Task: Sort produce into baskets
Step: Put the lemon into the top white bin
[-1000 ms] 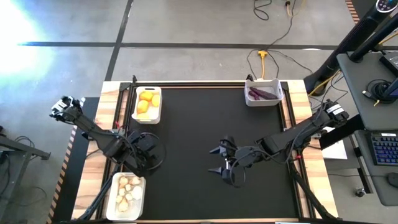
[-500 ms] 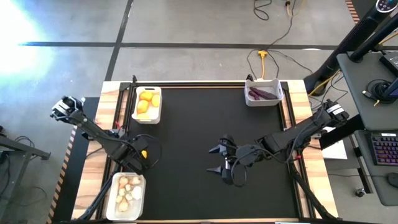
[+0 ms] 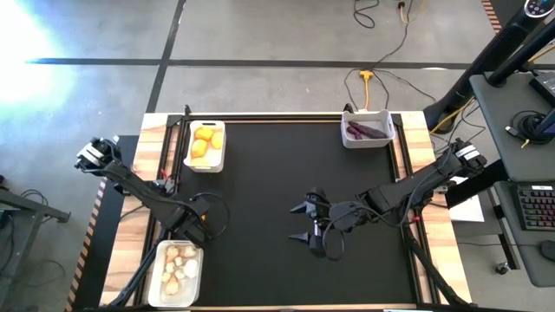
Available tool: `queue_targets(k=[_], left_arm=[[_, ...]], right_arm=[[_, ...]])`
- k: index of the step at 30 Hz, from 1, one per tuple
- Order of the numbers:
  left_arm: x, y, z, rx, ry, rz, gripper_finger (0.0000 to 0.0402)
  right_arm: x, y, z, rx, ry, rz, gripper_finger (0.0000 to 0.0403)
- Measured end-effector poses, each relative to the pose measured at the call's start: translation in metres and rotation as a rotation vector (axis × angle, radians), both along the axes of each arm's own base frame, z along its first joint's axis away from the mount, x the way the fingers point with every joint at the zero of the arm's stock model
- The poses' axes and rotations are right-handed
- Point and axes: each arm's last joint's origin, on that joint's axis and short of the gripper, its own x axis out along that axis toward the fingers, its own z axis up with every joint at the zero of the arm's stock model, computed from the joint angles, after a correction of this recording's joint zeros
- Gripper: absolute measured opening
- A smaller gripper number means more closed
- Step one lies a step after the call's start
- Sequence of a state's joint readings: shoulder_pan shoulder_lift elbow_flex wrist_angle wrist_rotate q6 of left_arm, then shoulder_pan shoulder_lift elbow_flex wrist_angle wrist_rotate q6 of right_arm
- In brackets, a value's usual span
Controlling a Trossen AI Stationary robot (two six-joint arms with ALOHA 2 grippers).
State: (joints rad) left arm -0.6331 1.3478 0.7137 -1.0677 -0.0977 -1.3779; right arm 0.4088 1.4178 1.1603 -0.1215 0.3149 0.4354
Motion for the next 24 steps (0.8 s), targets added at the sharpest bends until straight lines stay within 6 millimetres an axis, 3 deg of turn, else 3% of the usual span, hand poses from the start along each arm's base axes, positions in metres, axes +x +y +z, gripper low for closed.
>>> queue_targets(k=[7, 15, 19, 24], left_arm=[[0.005, -0.004, -0.009, 0.006, 0.060, -0.055, 0.0263], [0.004, -0.002, -0.001, 0.032, 0.063, -0.076, 0.0195], [0.007, 0.004, 0.019, 0.063, 0.060, -0.077, 0.0193], [0.020, 0.030, 0.065, 0.189, -0.006, -0.066, 0.0201]], right_arm=[[0.000, 0.000, 0.000, 0.002, 0.000, -0.001, 0.0364], [0.000, 0.000, 0.000, 0.039, 0.002, -0.018, 0.0364], [0.000, 0.000, 0.000, 0.100, 0.006, -0.045, 0.0364], [0.000, 0.000, 0.000, 0.103, 0.006, -0.047, 0.0364]])
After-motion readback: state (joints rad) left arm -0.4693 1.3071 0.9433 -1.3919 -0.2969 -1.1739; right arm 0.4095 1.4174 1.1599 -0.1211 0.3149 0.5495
